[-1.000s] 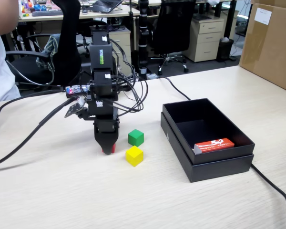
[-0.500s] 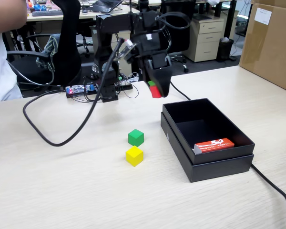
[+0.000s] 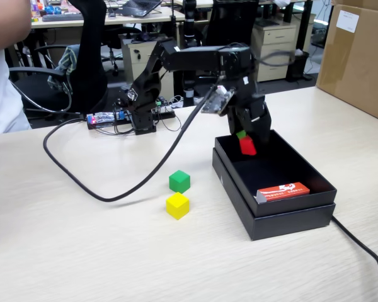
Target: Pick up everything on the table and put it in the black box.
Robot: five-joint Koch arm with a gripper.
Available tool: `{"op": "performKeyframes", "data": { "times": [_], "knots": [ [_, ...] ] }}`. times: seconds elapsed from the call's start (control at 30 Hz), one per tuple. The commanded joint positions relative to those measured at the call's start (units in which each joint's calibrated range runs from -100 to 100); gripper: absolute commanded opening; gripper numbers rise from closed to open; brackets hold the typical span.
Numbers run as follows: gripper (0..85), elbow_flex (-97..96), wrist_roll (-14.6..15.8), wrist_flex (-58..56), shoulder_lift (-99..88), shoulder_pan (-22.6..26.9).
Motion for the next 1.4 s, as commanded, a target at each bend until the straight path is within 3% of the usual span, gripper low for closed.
{"op": "performKeyframes", "data": {
  "times": [0.0, 0.3, 0.4, 0.53, 0.67, 0.97, 1.23, 1.37],
  "knots": [
    [13.6, 6.10, 0.15, 0.20, 1.44, 0.20],
    [14.0, 7.91, 1.07, 0.20, 7.40, 0.29],
    [28.9, 7.73, 1.12, 0.20, 7.98, 0.39],
    [37.4, 6.82, 1.07, 0.20, 7.29, 0.49],
    [41.8, 5.46, 1.17, 0.20, 0.17, 0.39],
    [42.0, -5.87, 1.12, 0.20, -29.20, -1.17],
    [48.5, -25.81, 0.05, 0.64, -50.20, -5.57],
    [48.9, -35.52, -1.42, 4.18, -52.04, -8.69]
  ]
}}
